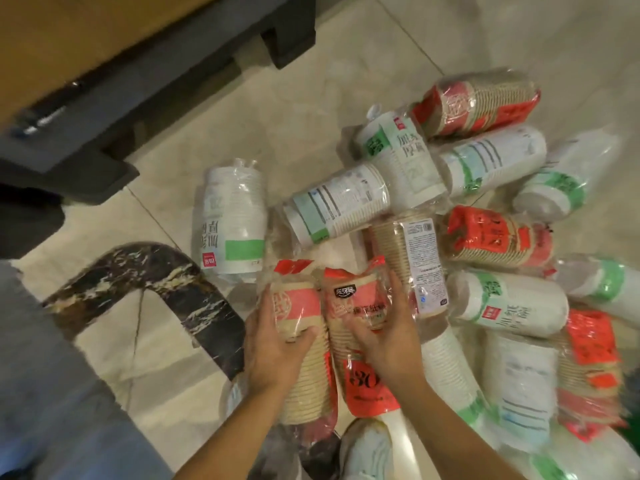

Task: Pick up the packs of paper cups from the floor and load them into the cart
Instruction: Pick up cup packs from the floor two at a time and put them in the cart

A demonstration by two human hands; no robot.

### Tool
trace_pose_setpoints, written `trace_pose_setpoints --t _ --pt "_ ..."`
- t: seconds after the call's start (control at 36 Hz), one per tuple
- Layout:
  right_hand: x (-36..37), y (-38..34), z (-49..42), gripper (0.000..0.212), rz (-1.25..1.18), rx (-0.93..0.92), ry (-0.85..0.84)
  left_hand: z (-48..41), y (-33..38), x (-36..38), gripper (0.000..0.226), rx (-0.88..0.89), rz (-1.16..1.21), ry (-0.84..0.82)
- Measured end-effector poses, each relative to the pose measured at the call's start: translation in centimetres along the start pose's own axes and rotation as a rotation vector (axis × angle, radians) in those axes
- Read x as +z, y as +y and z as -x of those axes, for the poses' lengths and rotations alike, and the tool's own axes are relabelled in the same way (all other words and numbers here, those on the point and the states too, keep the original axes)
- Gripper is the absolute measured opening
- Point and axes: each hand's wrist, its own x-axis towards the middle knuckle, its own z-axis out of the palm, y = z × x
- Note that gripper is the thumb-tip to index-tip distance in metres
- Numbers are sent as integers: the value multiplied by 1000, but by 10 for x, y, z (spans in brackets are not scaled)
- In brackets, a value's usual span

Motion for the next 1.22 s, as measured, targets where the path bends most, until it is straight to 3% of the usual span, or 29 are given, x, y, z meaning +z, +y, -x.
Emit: trace_pose_setpoints --t 0.08,0.31,0.5,0.67,0.94,1.22 --pt "-32 -41 34 110 -44 -31 -2 36 29 -37 105 -18 93 4" --pt "-151 -205 148 107 -142 -214 4 165 141 -200 96 162 349 8" --pt "-250 -368 262 107 -177 -511 -66 302 237 -370 97 344 390 218" --pt "-291 -476 346 108 -154 -809 -163 429 272 -479 95 506 476 474" --pt "-252 -603 463 104 -179 -1232 -458 578 214 -569 88 453 654 872" --pt "-122 -678 584 108 -154 -1412 -752 655 107 -653 87 405 764 1220"
